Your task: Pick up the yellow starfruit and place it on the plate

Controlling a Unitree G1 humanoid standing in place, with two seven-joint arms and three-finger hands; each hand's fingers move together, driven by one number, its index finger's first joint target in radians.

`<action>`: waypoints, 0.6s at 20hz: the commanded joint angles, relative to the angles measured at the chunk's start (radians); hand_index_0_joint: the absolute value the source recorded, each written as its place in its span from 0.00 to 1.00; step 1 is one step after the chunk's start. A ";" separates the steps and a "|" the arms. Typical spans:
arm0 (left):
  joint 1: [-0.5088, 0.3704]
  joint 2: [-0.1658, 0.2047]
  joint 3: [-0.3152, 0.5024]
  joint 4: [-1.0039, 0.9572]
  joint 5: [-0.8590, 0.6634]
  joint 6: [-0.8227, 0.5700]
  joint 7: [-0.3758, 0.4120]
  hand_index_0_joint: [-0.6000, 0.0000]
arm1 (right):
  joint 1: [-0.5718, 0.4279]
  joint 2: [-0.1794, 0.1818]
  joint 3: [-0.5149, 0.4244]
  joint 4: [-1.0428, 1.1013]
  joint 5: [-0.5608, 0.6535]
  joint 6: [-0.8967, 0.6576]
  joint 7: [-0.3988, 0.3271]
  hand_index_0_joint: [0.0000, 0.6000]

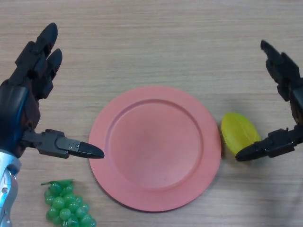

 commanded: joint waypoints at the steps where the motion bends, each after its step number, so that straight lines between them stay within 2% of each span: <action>1: -0.025 0.033 0.066 -0.039 -0.024 -0.089 0.001 1.00 | -0.044 -0.032 -0.035 0.015 -0.014 -0.176 -0.043 0.00; 5: -0.023 0.031 0.060 -0.047 -0.022 -0.077 0.000 1.00 | -0.088 -0.043 -0.028 0.220 -0.007 -0.328 -0.053 0.00; 8: -0.021 0.028 0.063 -0.048 -0.021 -0.085 0.006 1.00 | -0.100 -0.041 -0.023 0.260 0.022 -0.327 -0.041 0.00; 10: -0.023 0.031 0.064 -0.052 -0.020 -0.075 0.007 1.00 | -0.113 -0.041 -0.016 0.312 -0.004 -0.371 -0.053 0.00; 12: -0.035 0.037 0.054 -0.056 -0.014 -0.033 -0.003 1.00 | -0.132 -0.040 -0.015 0.343 0.030 -0.367 -0.035 0.00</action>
